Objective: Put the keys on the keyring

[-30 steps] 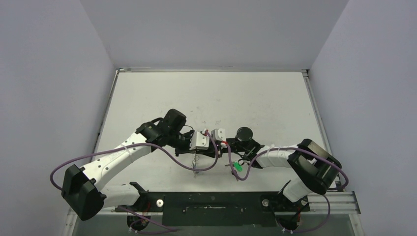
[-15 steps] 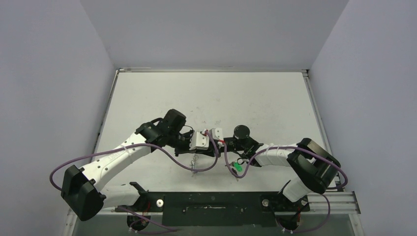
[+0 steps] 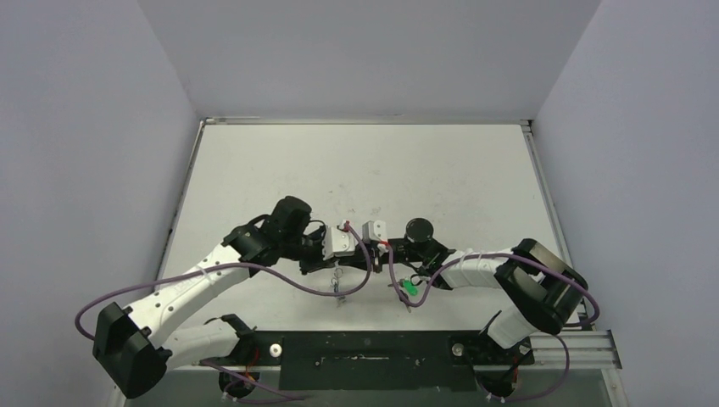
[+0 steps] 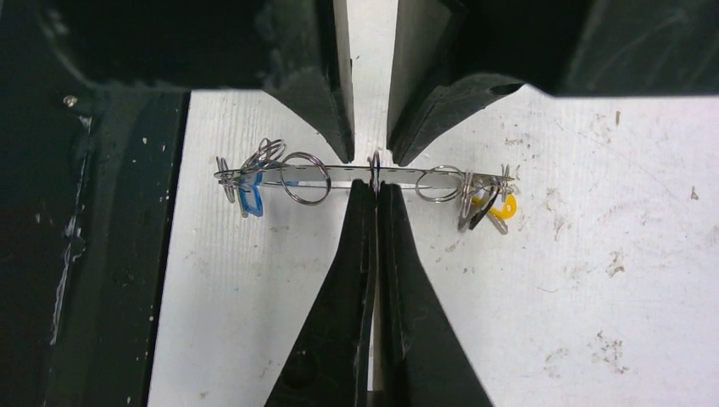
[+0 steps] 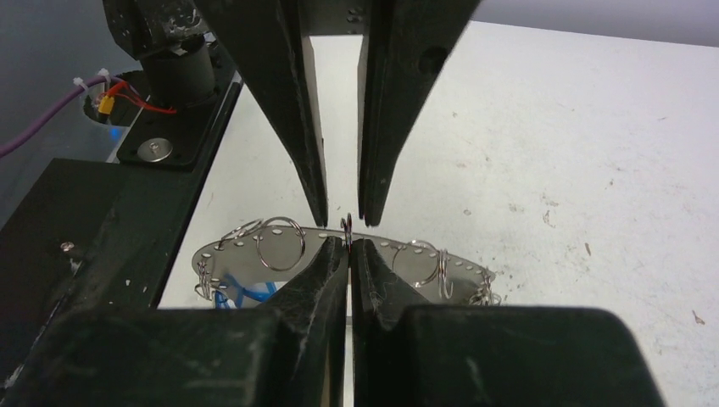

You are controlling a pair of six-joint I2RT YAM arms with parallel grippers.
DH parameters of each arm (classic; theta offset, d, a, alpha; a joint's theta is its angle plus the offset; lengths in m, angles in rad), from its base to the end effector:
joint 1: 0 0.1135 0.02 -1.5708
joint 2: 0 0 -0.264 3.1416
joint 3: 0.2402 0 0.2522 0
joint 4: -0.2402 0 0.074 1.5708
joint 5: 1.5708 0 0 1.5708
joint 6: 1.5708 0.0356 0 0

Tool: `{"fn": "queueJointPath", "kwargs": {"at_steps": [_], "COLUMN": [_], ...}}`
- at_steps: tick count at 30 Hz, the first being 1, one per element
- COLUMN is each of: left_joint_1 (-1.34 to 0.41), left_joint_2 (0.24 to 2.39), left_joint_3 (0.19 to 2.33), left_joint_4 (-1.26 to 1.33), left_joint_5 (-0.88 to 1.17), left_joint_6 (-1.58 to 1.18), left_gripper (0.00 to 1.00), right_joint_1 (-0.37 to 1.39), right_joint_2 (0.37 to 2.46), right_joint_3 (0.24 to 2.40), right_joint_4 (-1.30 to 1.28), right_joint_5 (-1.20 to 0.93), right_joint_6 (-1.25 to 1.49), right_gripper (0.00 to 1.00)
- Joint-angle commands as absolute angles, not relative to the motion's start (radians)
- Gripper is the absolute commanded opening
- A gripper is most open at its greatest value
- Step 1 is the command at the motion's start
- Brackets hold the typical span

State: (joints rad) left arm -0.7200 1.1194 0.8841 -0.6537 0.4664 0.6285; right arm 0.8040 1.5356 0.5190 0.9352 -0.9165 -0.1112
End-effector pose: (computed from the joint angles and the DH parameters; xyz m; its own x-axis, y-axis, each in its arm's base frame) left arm 0.1576 -0.1595 0.2701 -0.0007 0.6991 -0.7150 0.9919 0.0910 0.0881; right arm 0.1781 0.2255 0.1928 0.0535 -0.0418 -0.9977 -0.9872 -0.1528 -0.0465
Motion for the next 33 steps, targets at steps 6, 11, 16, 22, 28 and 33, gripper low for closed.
{"fn": "queueJointPath", "kwargs": {"at_steps": [6, 11, 16, 22, 28, 33], "left_joint_1": [-0.64, -0.526, -0.51, -0.557, -0.586, -0.591], "left_joint_2": [0.874, 0.8, 0.854, 0.936, 0.968, 0.963], "left_joint_3": [0.656, 0.446, 0.298, 0.253, 0.236, 0.229], "left_joint_4": [-0.264, 0.149, 0.546, 0.706, 0.774, 0.773], "left_joint_5": [0.534, 0.675, 0.726, 0.714, 0.702, 0.713], "left_joint_6": [0.277, -0.007, -0.153, -0.11, -0.069, -0.073], "left_gripper": [0.31, 0.33, 0.31, 0.31, 0.31, 0.26], "right_joint_1": [0.764, 0.753, 0.753, 0.753, 0.753, 0.753], "right_joint_2": [1.47, 1.442, 1.431, 1.453, 1.483, 1.495], "right_joint_3": [0.446, 0.424, 0.416, 0.414, 0.408, 0.408], "right_joint_4": [1.096, 1.105, 1.12, 1.201, 1.282, 1.302], "right_joint_5": [-0.923, -0.924, -0.925, -0.93, -0.928, -0.926], "right_joint_6": [-0.031, -0.023, -0.01, 0.053, 0.101, 0.109], "right_gripper": [0.0, 0.0, 0.0, 0.0, 0.0, 0.0]}}
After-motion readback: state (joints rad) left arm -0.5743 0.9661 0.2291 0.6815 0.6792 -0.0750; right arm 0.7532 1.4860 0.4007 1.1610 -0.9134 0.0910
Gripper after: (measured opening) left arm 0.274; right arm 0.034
